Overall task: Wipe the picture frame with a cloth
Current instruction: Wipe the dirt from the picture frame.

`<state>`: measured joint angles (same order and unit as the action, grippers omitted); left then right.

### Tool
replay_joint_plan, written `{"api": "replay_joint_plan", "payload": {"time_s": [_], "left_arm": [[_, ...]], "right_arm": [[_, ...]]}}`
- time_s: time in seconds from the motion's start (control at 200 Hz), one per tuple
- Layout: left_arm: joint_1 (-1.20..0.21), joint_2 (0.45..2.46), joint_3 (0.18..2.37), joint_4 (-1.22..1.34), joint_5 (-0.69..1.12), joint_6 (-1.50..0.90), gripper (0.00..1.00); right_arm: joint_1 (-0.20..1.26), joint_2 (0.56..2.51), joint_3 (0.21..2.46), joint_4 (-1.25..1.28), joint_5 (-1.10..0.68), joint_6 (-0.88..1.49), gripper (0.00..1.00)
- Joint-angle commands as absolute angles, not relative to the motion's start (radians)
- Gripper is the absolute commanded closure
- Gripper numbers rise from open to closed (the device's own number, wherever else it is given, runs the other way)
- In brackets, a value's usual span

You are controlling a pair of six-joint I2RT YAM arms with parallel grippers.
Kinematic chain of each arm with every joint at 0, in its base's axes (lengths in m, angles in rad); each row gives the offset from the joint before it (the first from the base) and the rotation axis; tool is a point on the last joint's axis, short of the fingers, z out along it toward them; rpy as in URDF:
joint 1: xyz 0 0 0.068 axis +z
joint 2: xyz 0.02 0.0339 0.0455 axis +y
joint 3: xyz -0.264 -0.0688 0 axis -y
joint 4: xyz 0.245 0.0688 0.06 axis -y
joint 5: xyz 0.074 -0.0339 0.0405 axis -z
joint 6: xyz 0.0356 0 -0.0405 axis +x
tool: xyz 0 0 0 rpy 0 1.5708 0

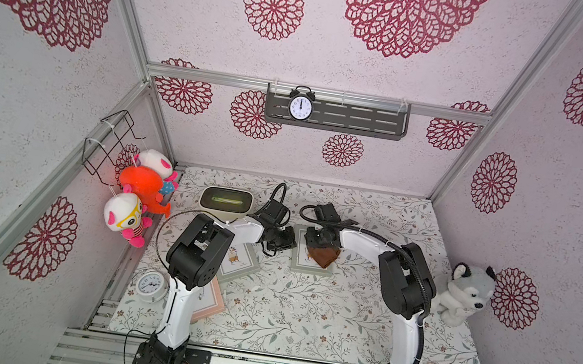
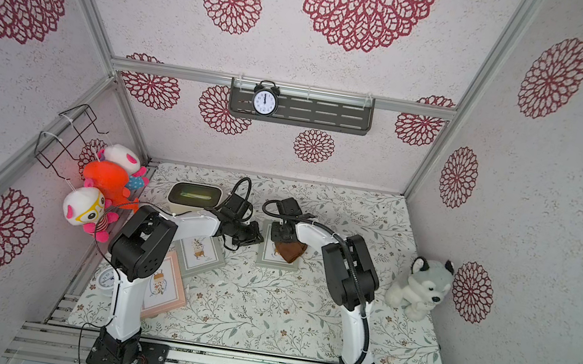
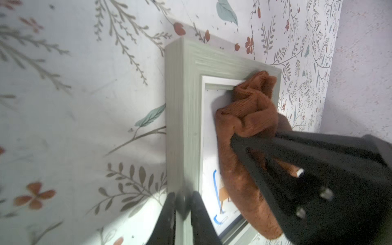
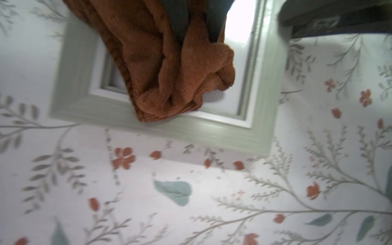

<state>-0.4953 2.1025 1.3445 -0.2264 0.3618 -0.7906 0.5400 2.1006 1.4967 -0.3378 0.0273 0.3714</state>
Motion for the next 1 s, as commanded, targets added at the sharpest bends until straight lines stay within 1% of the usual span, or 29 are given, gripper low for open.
{"api": "replay_joint_plan", "payload": {"time_s": [0.0, 0.075, 0.115, 0.19, 0.275, 0.4, 0.48, 0.56, 0.665, 0.751, 0.861, 0.941, 0.996], "left_arm": [[-0.504, 2.195, 1.294, -0.349, 0.308, -0.799, 0.84], [-0.504, 2.198, 1.296, -0.349, 0.309, -0.801, 0.84], [-0.503, 2.199, 1.296, -0.352, 0.308, -0.801, 0.84], [-0.503, 2.199, 1.298, -0.354, 0.307, -0.800, 0.84], [-0.503, 2.197, 1.295, -0.357, 0.305, -0.796, 0.84], [-0.503, 2.195, 1.292, -0.355, 0.305, -0.793, 0.84], [-0.504, 2.197, 1.295, -0.354, 0.309, -0.793, 0.84], [-0.503, 2.199, 1.298, -0.354, 0.311, -0.795, 0.84], [-0.503, 2.200, 1.308, -0.364, 0.309, -0.789, 0.84], [-0.502, 2.200, 1.312, -0.374, 0.301, -0.784, 0.84], [-0.501, 2.194, 1.309, -0.374, 0.299, -0.779, 0.84], [-0.501, 2.193, 1.305, -0.372, 0.301, -0.778, 0.85], [-0.501, 2.192, 1.305, -0.370, 0.302, -0.778, 0.85]], "right_arm": [[0.515, 2.149, 1.493, -0.513, 0.134, 0.393, 1.00], [0.592, 2.196, 1.555, -0.523, 0.092, 0.390, 1.00], [0.624, 2.219, 1.585, -0.515, 0.035, 0.395, 1.00], [0.643, 2.237, 1.607, -0.496, -0.015, 0.410, 1.00], [0.604, 2.234, 1.595, -0.516, 0.053, 0.418, 1.00], [0.499, 2.196, 1.540, -0.559, 0.182, 0.430, 1.00], [0.491, 2.181, 1.535, -0.567, 0.220, 0.417, 1.00], [0.536, 2.192, 1.565, -0.549, 0.152, 0.415, 1.00], [0.621, 2.239, 1.650, -0.535, 0.020, 0.416, 1.00], [0.631, 2.249, 1.661, -0.506, -0.034, 0.433, 1.00], [0.564, 2.241, 1.634, -0.568, 0.081, 0.439, 1.00], [0.523, 2.209, 1.584, -0.602, 0.225, 0.418, 1.00], [0.516, 2.194, 1.564, -0.615, 0.260, 0.399, 1.00]]}}
